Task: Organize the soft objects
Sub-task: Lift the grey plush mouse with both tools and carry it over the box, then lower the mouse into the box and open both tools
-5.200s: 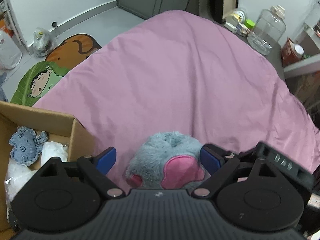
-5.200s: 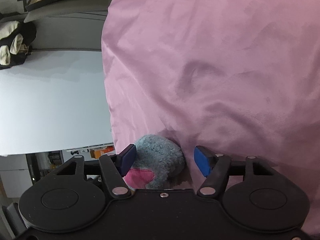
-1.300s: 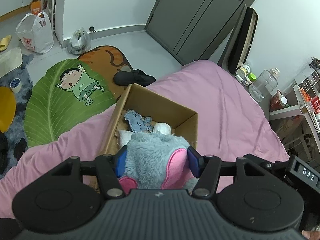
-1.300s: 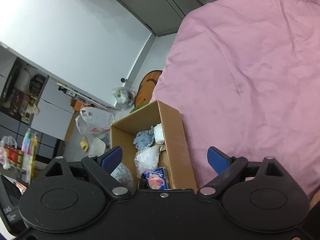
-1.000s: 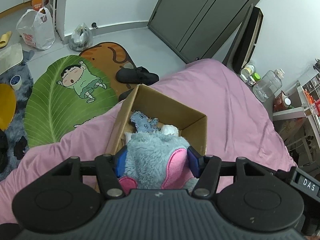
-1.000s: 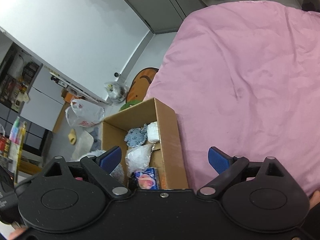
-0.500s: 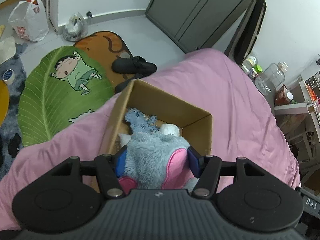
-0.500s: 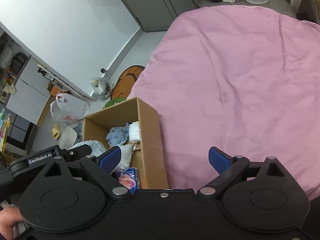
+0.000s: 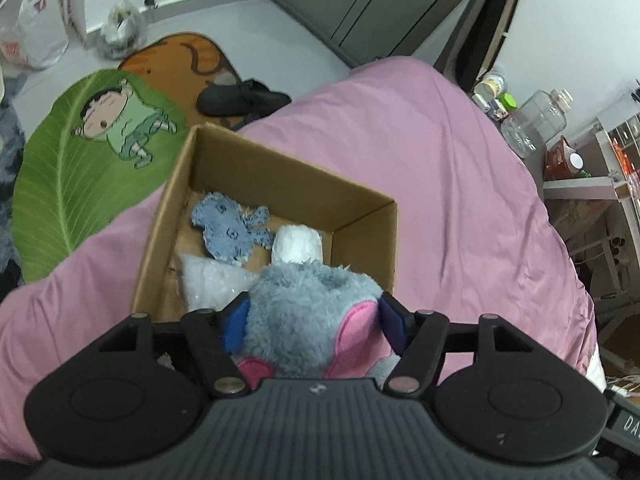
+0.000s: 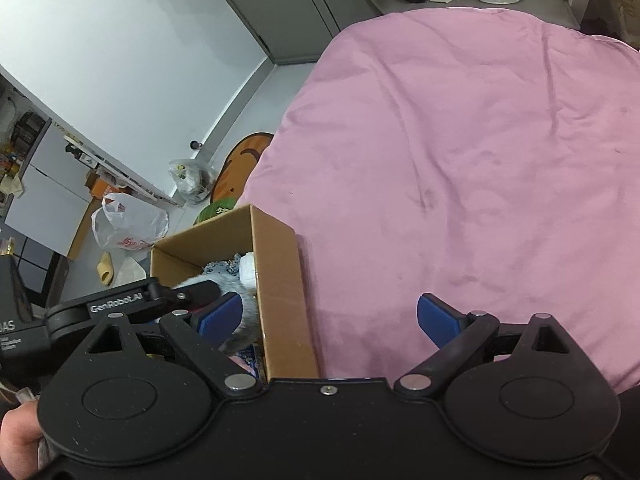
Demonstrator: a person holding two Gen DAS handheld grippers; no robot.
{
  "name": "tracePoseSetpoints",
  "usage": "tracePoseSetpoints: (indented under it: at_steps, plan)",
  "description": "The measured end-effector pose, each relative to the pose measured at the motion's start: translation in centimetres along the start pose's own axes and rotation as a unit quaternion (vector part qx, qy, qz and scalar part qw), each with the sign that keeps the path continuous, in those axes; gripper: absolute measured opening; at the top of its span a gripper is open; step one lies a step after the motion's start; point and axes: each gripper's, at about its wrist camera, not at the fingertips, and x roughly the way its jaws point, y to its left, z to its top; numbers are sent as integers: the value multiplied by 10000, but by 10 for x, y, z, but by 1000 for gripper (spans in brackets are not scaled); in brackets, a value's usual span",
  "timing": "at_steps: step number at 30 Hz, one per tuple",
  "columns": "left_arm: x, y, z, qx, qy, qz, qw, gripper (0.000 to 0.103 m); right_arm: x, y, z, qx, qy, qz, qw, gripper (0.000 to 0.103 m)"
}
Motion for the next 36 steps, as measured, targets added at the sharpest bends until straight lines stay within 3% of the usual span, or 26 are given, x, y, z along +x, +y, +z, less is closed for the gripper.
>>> tracePoseSetpoints:
  at_steps: [6,17,19,36]
  plan:
    - [-8,-1,1,-43,-79,-6,10000,74,-3,0,2,-35,0,31,10000,95]
    - [-38,-3,-4,51,-202,172,9996,77,-21,13,0,-230,-69,169,9996,95]
    - [-45,-2,-6,92,-231,205,9995,82,-25,17,0,-283,-107,195,9994,95]
    - [-100,9,-40,319,-490,250,9980,93,-64,42,-30,-539,-673,137,9962,103]
